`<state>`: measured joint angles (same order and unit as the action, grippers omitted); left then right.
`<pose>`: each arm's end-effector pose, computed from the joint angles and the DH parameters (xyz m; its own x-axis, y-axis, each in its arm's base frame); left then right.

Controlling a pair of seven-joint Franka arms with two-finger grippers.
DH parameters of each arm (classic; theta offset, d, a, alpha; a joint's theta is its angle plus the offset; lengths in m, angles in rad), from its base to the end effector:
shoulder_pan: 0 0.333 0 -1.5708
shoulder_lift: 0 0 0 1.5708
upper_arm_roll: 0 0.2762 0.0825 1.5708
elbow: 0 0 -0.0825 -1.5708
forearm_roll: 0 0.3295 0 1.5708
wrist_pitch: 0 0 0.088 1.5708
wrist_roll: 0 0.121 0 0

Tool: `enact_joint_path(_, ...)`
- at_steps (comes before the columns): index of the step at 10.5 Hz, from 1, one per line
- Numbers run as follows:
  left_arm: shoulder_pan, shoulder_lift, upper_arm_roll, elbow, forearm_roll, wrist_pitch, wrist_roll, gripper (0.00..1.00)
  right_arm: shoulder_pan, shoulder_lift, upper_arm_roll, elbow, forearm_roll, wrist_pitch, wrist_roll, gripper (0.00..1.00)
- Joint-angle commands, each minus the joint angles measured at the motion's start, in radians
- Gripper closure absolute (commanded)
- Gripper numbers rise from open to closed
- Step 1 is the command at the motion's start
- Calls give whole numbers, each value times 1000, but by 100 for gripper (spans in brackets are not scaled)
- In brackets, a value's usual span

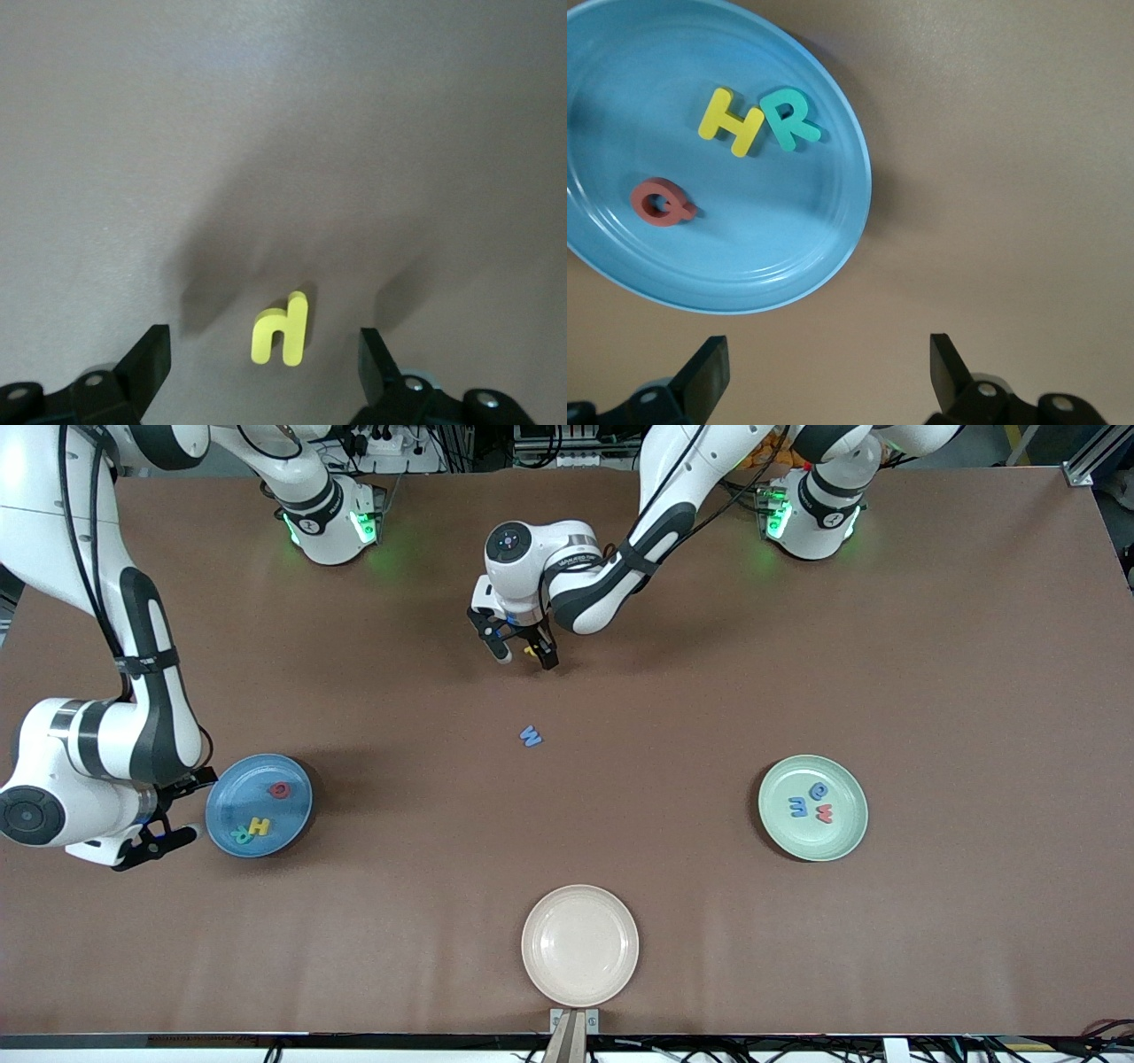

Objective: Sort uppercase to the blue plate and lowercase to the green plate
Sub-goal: 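Grasp the yellow lowercase 'n' with the left gripper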

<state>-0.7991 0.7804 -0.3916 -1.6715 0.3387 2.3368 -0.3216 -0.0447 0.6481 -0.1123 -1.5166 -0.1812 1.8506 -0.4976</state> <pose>0.2514 -0.5549 0.1678 0.5271 -0.8485 -0.0472 -0.8485 -0.5286 0.0265 0.5908 -0.1023 0.2495 0.8448 0.3790 -0.3776 0.4240 -0.9047 0.0405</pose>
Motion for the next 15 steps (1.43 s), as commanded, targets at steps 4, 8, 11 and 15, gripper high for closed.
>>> enact_joint_path(4, -12, 22, 8, 1, 78, 42, -27, 25, -11, 4, 13, 4, -18, -7, 17, 0)
enact_joint_path(8, -11, 16, 8, 1, 79, 35, -71, 100, -1, 4, 13, 6, -17, -11, 42, 0)
enact_joint_path(11, 21, -77, -3, 1, 79, -98, -216, 100, 19, 1, 14, 7, -15, -16, 73, 0)
enact_joint_path(15, 223, -291, -30, 1, 5, -384, -198, 100, 104, -25, 51, 30, -3, -117, 48, 0)
